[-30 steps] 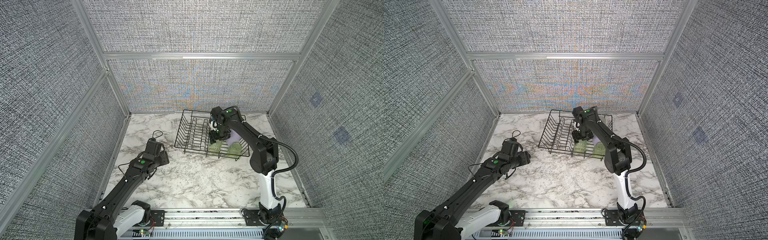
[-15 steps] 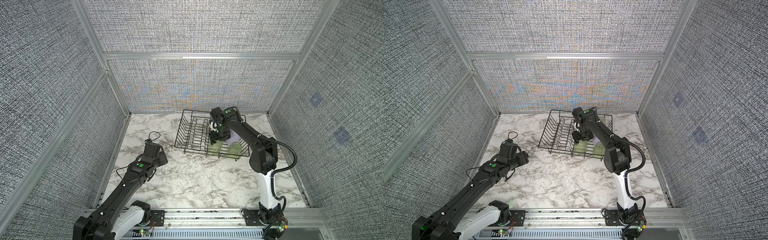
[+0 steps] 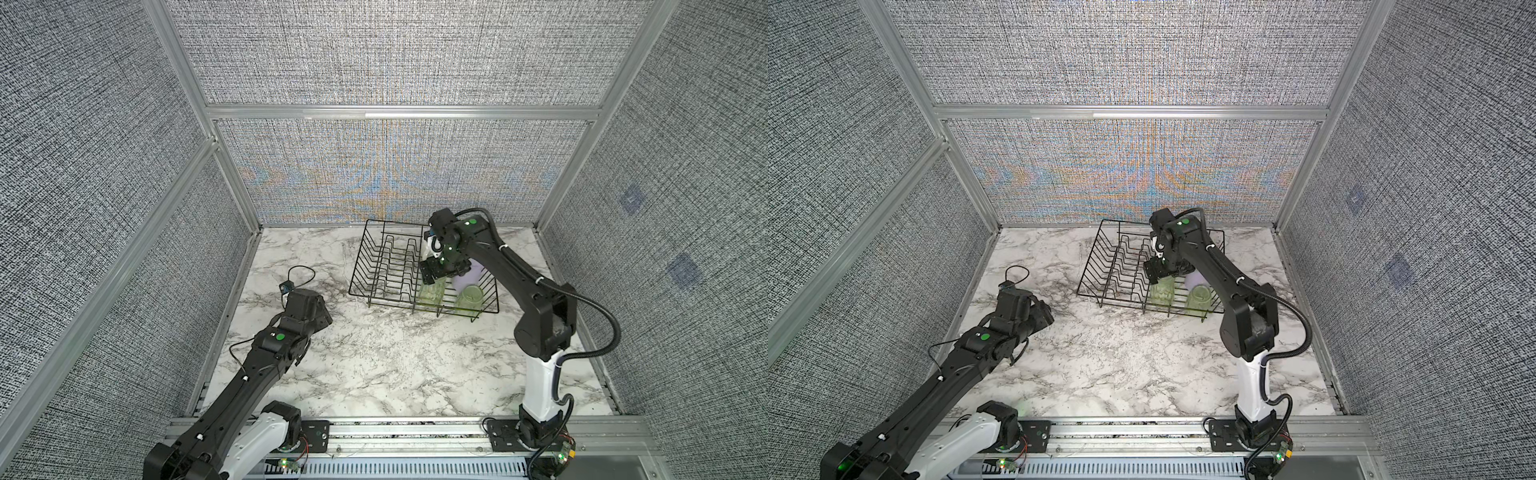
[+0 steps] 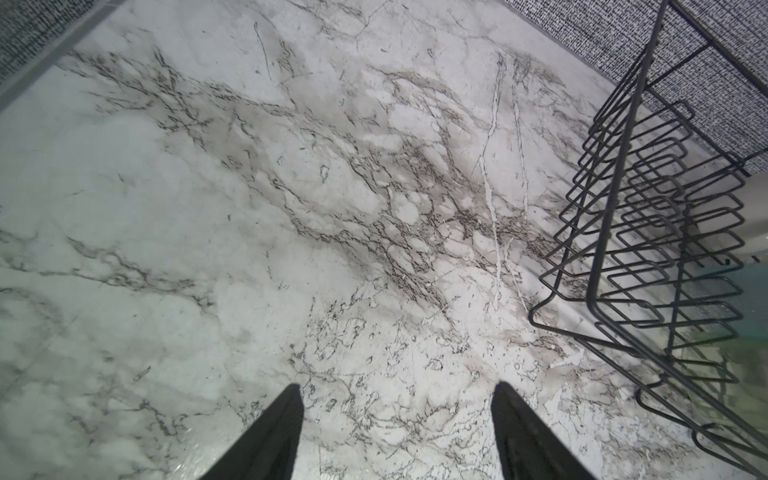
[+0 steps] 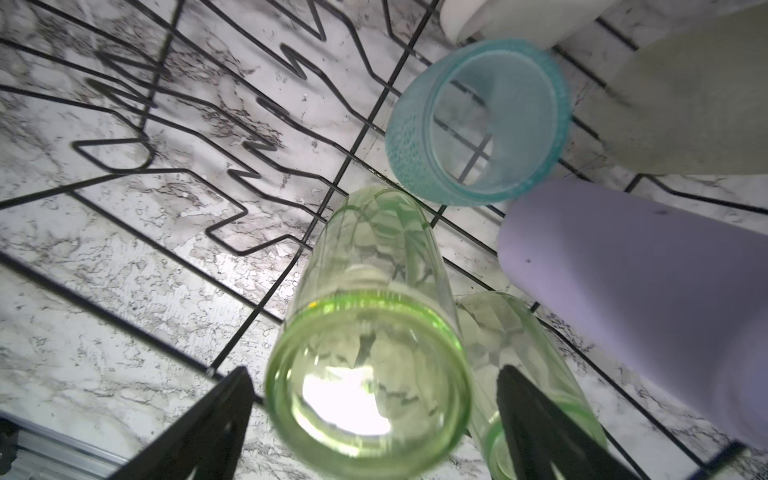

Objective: Load the cups into the dish rack

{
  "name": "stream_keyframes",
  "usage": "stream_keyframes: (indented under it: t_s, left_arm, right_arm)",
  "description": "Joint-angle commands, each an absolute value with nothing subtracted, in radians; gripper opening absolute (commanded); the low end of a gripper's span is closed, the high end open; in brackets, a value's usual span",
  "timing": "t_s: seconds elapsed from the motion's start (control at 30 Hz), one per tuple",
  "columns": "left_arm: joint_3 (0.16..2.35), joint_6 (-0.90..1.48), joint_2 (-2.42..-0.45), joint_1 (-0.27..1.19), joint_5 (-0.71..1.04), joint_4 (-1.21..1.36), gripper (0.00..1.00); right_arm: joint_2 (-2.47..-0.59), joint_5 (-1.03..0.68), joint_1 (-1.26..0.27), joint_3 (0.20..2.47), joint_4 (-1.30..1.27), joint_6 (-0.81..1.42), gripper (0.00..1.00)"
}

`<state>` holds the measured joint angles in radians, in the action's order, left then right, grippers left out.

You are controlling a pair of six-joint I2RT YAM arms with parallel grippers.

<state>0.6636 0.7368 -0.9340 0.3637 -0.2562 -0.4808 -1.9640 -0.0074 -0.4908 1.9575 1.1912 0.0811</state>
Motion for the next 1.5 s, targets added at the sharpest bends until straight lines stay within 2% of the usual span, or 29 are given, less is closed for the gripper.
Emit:
stream_keyframes:
  t_s: [0.0,0.07,0.17,0.33,0.37,0.57,0.73,0.83,1.0,1.07,1.23,1.33,1.4,1.47]
  left_arm:
    - [0.687,0.688,-0.920,0.364,-0.299,-0.479,0.77]
    - [0.695,0.672,-0.914,0.364,-0.311,-0.476,0.80]
    - [0.720,0.646,-0.912,0.365,-0.353,-0.483,0.90]
    - [0.760,0.606,-0.868,0.377,-0.430,-0.515,0.93]
    - [0.761,0.595,-0.853,0.379,-0.436,-0.504,0.99]
    - [0.750,0.460,-0.811,0.405,-0.404,-0.425,0.99]
    - [0.739,0.423,-0.827,0.416,-0.388,-0.380,1.00]
    - [0.695,0.418,-0.815,0.417,-0.392,-0.318,1.00]
    - [0.636,0.507,-0.783,0.415,-0.481,-0.289,1.00]
    - [0.597,0.508,-0.768,0.413,-0.500,-0.255,1.00]
    - [0.576,0.472,-0.744,0.410,-0.446,-0.254,1.00]
    - [0.552,0.447,-0.748,0.408,-0.441,-0.227,1.00]
    - [0.552,0.431,-0.746,0.408,-0.429,-0.227,1.00]
    - [0.543,0.421,-0.738,0.408,-0.417,-0.216,1.00]
  right_arm:
    - [-1.876,-0.029,-0.491,1.911,1.116,0.090,0.93]
    - [-1.801,-0.025,-0.490,1.863,1.062,0.099,0.96]
    - [-1.645,-0.014,-0.493,1.723,0.913,0.106,0.99]
    - [-1.287,0.110,-0.489,1.330,0.510,0.101,0.99]
    - [-1.232,0.154,-0.486,1.266,0.454,0.098,0.99]
    - [-0.913,0.309,-0.442,0.825,0.107,-0.037,0.99]
    - [-0.754,0.388,-0.284,0.616,0.077,0.134,0.99]
    - [-0.748,0.244,-0.118,0.586,0.179,0.278,0.99]
    - [-0.895,-0.308,0.155,0.629,0.253,0.366,0.99]
    - [-0.974,-0.448,0.195,0.653,0.242,0.365,0.92]
    - [-1.155,-0.595,0.202,0.720,0.230,0.307,0.63]
    - [-1.235,-0.656,0.201,0.738,0.186,0.311,0.52]
    - [-1.272,-0.665,0.193,0.745,0.174,0.311,0.50]
    - [-1.313,-0.661,0.187,0.757,0.169,0.303,0.44]
